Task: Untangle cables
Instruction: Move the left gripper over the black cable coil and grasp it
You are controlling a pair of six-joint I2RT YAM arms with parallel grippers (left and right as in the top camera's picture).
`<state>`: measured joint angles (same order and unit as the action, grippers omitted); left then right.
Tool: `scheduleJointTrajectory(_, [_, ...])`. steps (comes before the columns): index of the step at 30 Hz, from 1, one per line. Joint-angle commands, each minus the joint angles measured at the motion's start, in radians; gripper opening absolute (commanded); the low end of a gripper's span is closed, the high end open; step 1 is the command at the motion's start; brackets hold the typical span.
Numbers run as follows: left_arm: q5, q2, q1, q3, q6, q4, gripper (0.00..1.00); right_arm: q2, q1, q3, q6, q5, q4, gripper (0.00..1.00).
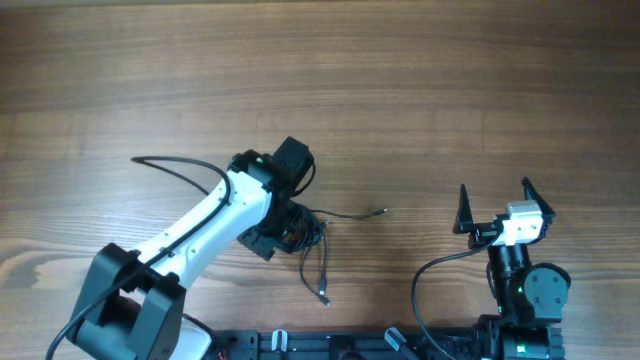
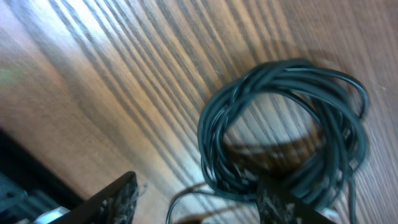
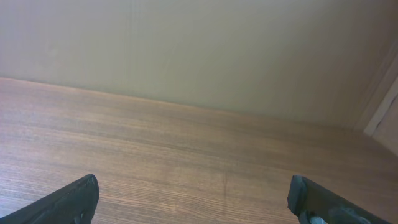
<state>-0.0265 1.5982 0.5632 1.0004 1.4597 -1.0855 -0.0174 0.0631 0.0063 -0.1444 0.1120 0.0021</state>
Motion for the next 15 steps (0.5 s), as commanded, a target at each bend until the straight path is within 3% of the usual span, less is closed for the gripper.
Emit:
scheduleJointTrajectory(1, [-0.003,0.01,0.005,-0.069,0.12,0.064,0.7,0.013,-0.005,-0.001,-0.013,0.016,0.006,1.0])
scheduleJointTrajectory(5, [-0.064,0.01,0.005,-0.149,0.199,0.19,0.7,0.013,-0.005,-0.001,-0.013,0.016,0.006,1.0])
scheduleJointTrajectory(10, [-0.119,0.01,0.005,-0.255,0.233,0.332,0.63,0.013,-0.005,-0.001,-0.013,0.016,0.006,1.0])
scheduleJointTrajectory(13, [-0.119,0.01,0.005,-0.277,0.254,0.349,0.47,0.013,-0.005,-0.001,-0.013,0.016,0.006,1.0])
scheduleJointTrajectory(15, [-0.118,0.01,0.005,-0.277,0.249,0.35,0.25,0.013,-0.005,-0.001,-0.013,0.016,0.006,1.0])
